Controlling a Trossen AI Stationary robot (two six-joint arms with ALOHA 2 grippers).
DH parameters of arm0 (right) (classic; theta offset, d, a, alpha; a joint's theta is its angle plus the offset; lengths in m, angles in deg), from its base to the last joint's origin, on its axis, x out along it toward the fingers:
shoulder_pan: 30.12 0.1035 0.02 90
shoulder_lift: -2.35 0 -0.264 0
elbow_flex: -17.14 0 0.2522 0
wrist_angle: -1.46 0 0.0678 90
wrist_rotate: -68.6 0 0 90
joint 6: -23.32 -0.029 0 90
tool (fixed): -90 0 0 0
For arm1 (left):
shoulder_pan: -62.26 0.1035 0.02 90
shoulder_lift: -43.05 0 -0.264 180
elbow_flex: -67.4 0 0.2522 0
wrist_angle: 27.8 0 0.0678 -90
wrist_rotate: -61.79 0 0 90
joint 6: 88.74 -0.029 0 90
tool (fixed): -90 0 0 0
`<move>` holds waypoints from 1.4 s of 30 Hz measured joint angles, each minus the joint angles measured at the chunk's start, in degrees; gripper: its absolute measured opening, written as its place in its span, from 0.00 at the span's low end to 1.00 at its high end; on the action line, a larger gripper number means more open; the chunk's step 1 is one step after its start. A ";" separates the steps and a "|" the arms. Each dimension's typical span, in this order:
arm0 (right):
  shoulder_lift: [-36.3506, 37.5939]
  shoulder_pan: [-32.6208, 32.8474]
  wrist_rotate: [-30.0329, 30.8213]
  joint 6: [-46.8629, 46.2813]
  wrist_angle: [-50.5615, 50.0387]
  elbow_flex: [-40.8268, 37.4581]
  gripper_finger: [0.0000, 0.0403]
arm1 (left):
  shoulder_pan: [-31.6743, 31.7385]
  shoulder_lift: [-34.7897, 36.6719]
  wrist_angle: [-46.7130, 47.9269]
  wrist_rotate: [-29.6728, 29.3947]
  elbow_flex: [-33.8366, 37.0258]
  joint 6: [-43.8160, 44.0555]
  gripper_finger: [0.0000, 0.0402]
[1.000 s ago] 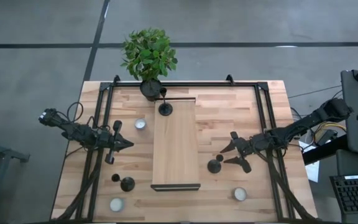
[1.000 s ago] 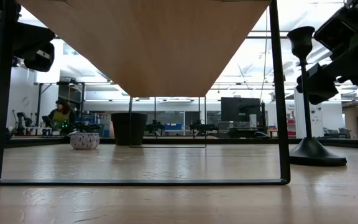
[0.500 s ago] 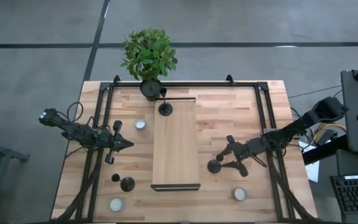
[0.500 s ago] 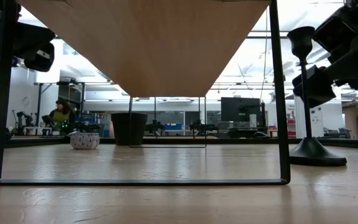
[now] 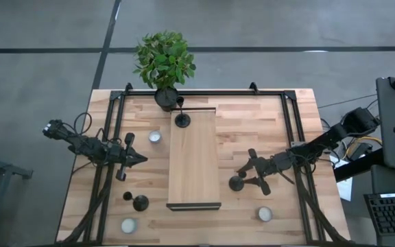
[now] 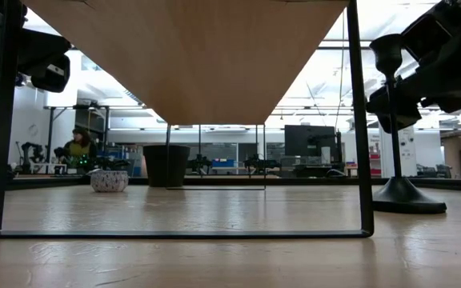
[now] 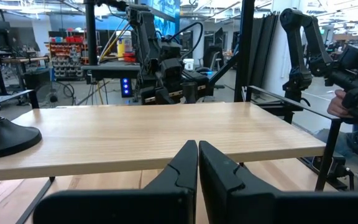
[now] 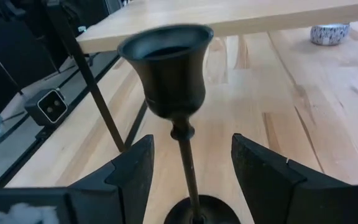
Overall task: Pick & Place candle stick holders
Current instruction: Put the right black candle holder on the shelf
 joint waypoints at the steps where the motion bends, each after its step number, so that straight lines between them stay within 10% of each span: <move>1: -0.06 0.00 0.00 0.00 0.05 -0.02 0.50 | 0.01 0.00 -0.01 0.01 0.00 -0.01 0.03; 42: -0.02 -0.02 -0.31 0.09 0.91 -0.06 0.04 | 0.01 -0.06 -0.02 0.00 0.00 -0.02 0.03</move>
